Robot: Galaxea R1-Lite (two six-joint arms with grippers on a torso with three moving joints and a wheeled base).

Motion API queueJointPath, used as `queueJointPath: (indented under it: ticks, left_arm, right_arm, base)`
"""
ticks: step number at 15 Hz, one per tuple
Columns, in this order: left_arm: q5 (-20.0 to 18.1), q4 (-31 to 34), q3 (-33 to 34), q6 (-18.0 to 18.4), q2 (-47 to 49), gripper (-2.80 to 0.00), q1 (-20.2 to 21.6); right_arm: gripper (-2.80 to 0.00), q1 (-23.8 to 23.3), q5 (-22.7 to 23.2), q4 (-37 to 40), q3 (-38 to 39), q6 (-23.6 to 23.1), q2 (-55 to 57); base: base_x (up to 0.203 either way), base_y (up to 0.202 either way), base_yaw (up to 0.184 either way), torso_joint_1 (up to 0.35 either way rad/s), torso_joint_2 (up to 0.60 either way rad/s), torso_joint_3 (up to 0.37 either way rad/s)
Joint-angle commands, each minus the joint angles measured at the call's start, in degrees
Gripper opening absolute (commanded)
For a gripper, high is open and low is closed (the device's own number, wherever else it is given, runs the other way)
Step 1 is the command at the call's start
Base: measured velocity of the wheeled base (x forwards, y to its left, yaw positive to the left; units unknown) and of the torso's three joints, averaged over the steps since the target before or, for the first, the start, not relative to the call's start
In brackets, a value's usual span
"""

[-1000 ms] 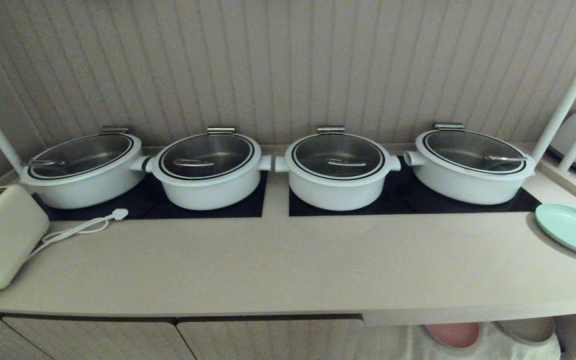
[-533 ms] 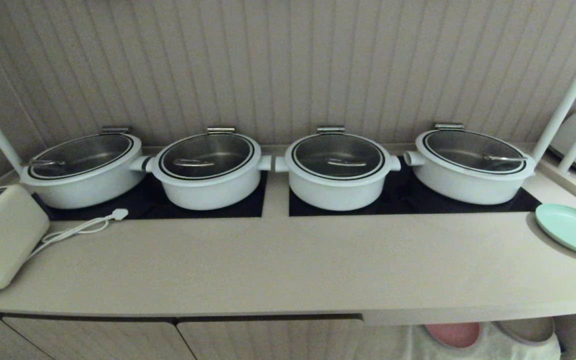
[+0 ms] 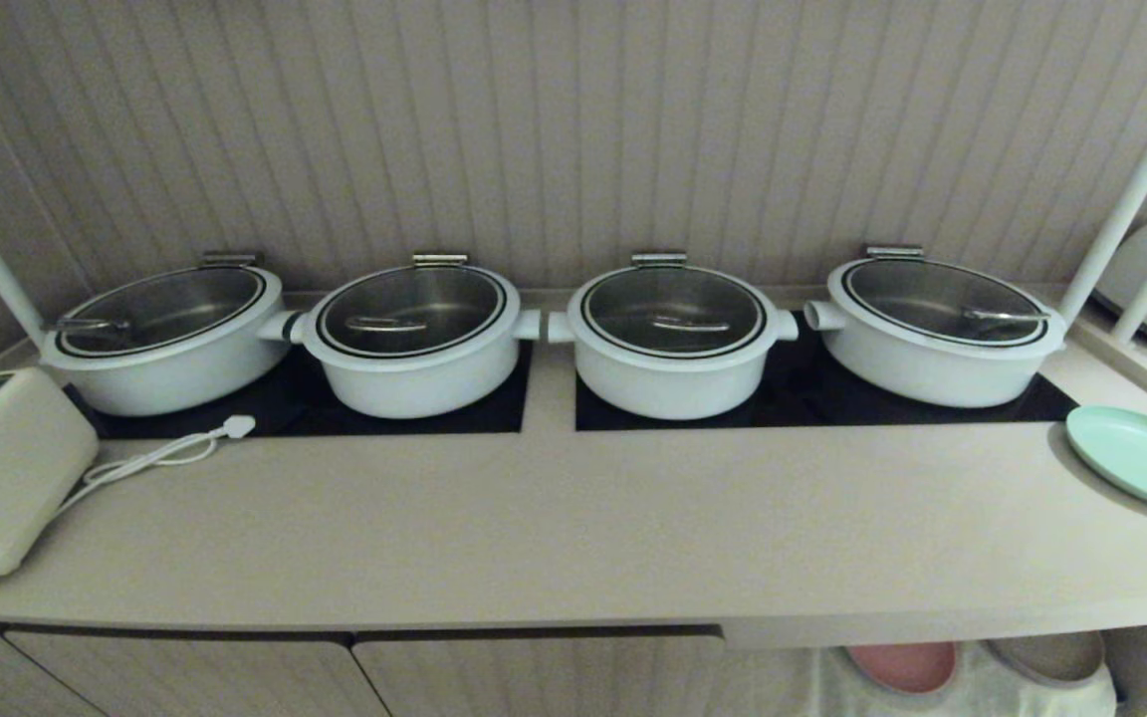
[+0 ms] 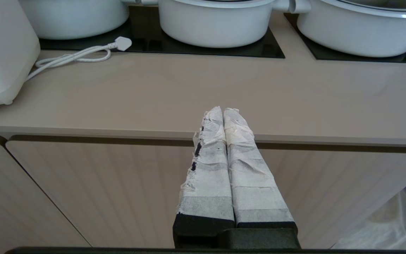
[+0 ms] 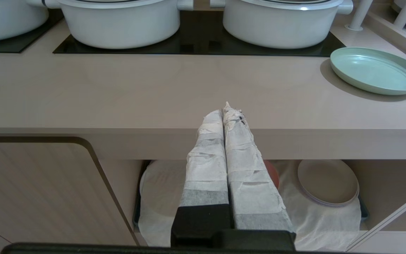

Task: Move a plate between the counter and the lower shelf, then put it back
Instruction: Pick up the plate

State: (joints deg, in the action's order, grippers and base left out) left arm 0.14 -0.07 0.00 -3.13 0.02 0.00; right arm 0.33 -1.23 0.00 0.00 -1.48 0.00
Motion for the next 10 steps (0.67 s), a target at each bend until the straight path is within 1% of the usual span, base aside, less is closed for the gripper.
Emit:
queueJointPath:
  ticks: [1,10]
  left_arm:
    - [0.03,-0.01,0.00,-0.03,-0.02,-2.80,0.00]
    - [0.03,-0.01,0.00,0.06,-0.02,-2.80,0.00]
  right_arm:
    - [-2.80,0.02,0.00,0.00,0.00,-0.02,0.00]
    - [-2.80,0.03,0.00,0.00,0.00,-0.02,0.00]
  base:
    - [0.000,0.000,0.000,0.000,0.00,0.000]
    - [0.000,0.000,0.000,0.000,0.00,0.000]
